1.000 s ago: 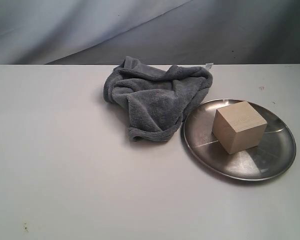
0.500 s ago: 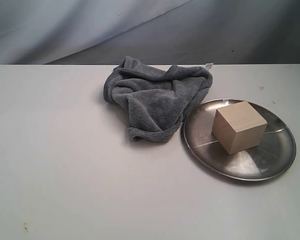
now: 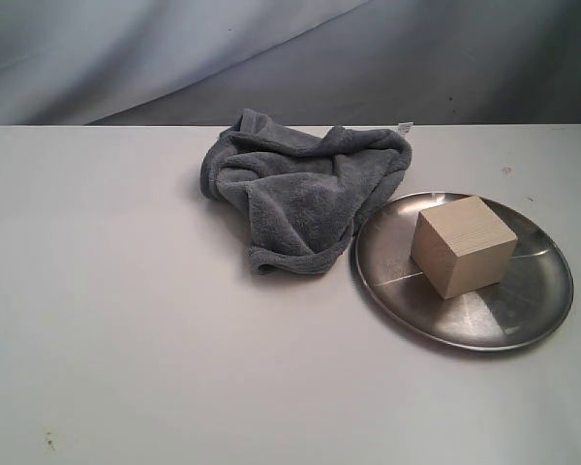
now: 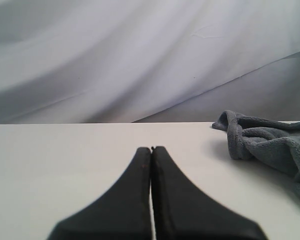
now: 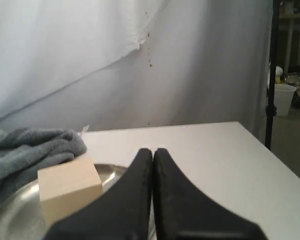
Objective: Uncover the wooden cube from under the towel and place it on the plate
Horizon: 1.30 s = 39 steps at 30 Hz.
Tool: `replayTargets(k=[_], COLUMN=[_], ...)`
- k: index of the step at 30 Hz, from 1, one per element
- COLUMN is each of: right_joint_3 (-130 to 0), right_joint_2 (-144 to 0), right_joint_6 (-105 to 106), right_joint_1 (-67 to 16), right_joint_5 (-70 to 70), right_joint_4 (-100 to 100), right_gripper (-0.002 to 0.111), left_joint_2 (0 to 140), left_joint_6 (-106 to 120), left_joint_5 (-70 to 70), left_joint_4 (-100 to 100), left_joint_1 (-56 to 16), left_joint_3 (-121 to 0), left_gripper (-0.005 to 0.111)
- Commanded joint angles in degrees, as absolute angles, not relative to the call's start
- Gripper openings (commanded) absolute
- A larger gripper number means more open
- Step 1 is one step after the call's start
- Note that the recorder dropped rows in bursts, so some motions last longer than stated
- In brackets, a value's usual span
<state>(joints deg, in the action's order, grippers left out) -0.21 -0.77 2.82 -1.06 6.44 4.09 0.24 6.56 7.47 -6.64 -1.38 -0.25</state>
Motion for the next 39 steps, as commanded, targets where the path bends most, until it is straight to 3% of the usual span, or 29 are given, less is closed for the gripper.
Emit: replayTargets(k=[1,12,17,39], right_joint_3=[0.00,0.00,0.00,0.00], right_joint_2=[0.00,0.00,0.00,0.00], right_joint_6=[2.97,2.97,2.97,2.97], right_joint_1=[-0.62,-4.80,-4.66,-4.66], right_joint_5=[11.13,10.51,19.27,19.13], right_joint_4=[0.50,-1.04,-1.04,-0.42], right_gripper=[0.000,0.000,0.000,0.000], left_joint_2=[0.00,0.00,0.00,0.00], left_joint_6=[6.41,6.41,6.41,6.41], left_joint_5=[7.46,7.46,7.46,7.46], left_joint_4=[-6.68,-6.68,-6.68,-6.68], left_joint_1=[-1.25,-1.25,-1.25,-1.25], left_joint_3=[0.00,0.00,0.00,0.00], left_gripper=[0.000,0.000,0.000,0.000])
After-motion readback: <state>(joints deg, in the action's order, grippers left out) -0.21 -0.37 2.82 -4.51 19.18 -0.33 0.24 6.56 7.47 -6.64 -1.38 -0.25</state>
